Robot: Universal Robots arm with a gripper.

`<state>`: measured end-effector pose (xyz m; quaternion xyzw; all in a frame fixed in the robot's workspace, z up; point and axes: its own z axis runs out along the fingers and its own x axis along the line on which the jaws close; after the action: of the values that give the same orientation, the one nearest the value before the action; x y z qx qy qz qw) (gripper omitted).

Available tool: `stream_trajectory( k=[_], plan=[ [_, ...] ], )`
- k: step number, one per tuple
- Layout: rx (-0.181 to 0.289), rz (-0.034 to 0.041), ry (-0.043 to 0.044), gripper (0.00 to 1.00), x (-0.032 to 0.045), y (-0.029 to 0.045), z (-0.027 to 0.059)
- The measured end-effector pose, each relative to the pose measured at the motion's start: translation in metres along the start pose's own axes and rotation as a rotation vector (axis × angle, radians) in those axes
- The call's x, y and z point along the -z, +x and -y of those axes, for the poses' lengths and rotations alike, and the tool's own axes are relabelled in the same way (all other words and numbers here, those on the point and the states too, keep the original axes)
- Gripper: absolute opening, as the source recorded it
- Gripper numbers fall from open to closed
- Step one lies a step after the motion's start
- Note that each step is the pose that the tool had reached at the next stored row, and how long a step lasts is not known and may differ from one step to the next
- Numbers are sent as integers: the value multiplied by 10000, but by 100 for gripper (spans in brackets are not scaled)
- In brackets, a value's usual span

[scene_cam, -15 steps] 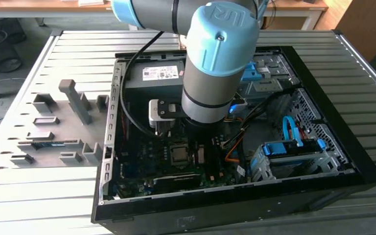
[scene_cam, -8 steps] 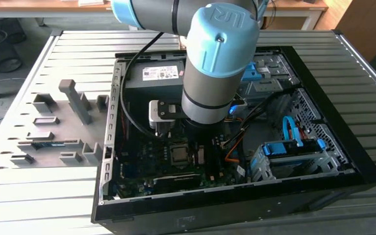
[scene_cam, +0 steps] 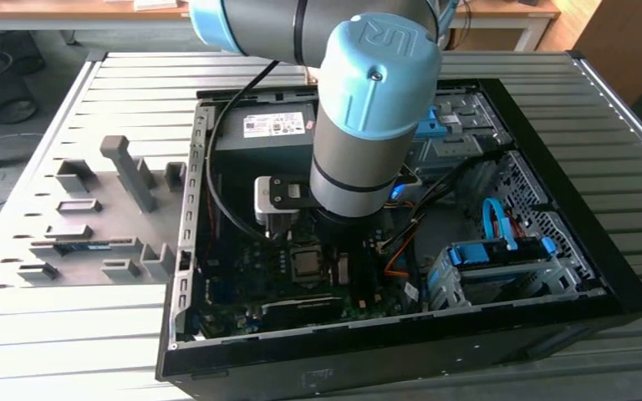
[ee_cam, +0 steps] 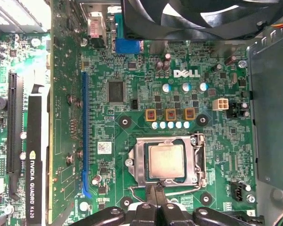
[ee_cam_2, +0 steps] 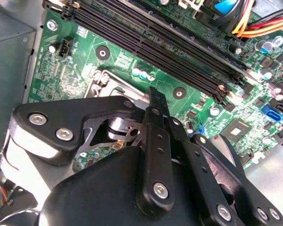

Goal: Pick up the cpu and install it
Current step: 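Install the first cpu locking lever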

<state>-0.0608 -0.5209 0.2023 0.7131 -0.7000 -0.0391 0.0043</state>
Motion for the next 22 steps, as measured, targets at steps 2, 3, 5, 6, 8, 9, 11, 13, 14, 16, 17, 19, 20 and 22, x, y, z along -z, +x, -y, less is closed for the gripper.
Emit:
stream_trajectory(
  k=[2,3,5,6,8,9,11,13,14,16,17,19,20,22],
  plan=[
    [1,-5,0,10,-10,5,1],
    [0,-7,0,10,-15,9,1],
    [0,-13,0,10,-23,15,1],
    [0,-20,-1,10,-24,20,2],
    [0,-26,0,10,-31,30,2],
    [0,-27,0,10,-36,36,2],
    [-1,-32,1,10,-45,43,3],
    [-2,-40,0,10,-53,48,3],
    [-2,-43,0,10,-57,52,3],
    [-2,-49,-1,10,-64,55,4],
    [-2,-51,-1,10,-67,56,4],
    [-2,-53,-1,10,-75,58,5],
    [-2,-56,-1,10,-79,58,5],
    [-3,-58,-1,10,-89,59,6]
  ],
)
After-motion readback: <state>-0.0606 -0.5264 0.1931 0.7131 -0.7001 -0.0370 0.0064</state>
